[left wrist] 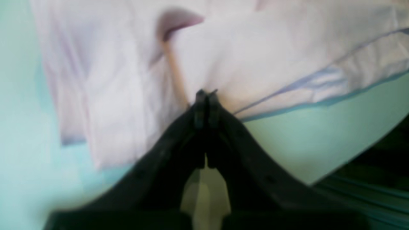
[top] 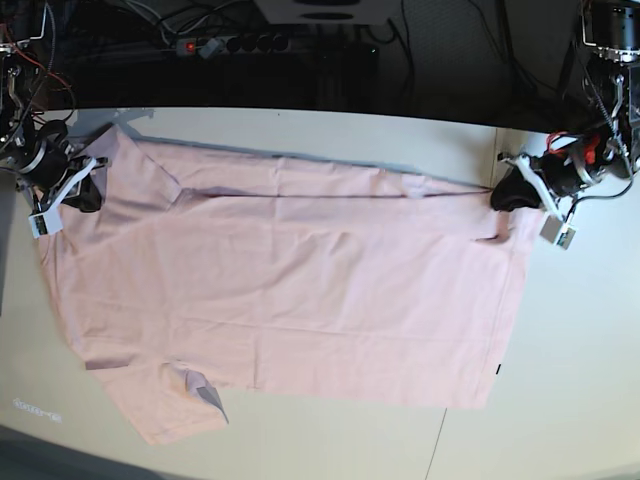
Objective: Fold the T-shirt properly
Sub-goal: 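Drag the shirt edge away from the robot with both grippers, flattening it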
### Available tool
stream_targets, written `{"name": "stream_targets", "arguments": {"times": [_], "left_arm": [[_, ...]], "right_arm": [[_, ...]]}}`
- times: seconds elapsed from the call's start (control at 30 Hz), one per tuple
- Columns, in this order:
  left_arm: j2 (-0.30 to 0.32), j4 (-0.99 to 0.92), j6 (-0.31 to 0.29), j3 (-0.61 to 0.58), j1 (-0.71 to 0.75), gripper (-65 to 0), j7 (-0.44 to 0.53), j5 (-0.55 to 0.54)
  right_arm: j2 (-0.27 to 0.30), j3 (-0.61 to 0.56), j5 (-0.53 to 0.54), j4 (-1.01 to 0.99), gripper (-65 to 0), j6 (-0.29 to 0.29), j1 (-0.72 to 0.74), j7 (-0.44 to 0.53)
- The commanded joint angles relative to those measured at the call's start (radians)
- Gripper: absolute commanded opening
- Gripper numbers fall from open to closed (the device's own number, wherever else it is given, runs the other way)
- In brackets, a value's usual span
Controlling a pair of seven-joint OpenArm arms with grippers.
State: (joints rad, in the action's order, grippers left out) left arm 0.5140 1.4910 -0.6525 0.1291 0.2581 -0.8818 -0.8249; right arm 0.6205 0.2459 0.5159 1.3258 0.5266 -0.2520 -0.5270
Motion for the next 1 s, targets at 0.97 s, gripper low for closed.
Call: {"name": "stream_targets", "arguments": {"times": [0.97], "left_arm": [[0.013,0.163,0.014,0.046,-0.092,-65.0,0.034,0.135]], "right_arm": [[0.019,0.021,0.001,0.031,-65.0,-0.005,-0.023,-0.05]]}}
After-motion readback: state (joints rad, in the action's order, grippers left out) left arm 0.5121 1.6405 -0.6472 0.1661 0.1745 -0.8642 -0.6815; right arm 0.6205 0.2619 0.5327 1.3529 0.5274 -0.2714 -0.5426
